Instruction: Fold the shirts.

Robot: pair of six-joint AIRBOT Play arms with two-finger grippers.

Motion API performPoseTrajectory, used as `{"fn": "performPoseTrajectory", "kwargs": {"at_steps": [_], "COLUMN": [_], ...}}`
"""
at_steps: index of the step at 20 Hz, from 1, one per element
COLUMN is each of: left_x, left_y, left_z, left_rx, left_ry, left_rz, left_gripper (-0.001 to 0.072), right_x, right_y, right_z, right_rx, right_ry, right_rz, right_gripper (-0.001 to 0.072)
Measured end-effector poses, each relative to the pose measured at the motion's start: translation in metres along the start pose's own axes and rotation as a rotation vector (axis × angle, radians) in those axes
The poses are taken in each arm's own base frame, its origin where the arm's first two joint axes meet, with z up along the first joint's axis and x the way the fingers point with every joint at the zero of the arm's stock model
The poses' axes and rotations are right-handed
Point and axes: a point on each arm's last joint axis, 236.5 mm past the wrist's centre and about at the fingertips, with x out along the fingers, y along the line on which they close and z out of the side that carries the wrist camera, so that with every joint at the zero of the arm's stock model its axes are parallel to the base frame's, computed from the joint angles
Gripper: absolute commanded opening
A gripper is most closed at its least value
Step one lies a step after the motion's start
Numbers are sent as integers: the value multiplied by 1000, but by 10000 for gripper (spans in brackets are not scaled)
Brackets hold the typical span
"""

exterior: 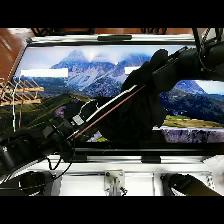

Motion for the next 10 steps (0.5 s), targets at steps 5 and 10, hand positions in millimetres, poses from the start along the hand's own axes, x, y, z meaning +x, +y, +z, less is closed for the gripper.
{"fn": "performPoseTrajectory", "kwargs": {"at_steps": [5,10], "left_x": [-23,-11], "left_y": [14,1], "left_z": [17,21], "left_rx": [-11,18], "left_ry": [-60,-3], "left_rz": [19,-35], "left_gripper": [47,47], "right_x": [-1,-1], "right_y": [-18,-16], "right_z": [1,9], "right_rx": [-2,10], "right_ry": [-3,-40], "right_rz": [-77,-68], "right_gripper": [96,97]}}
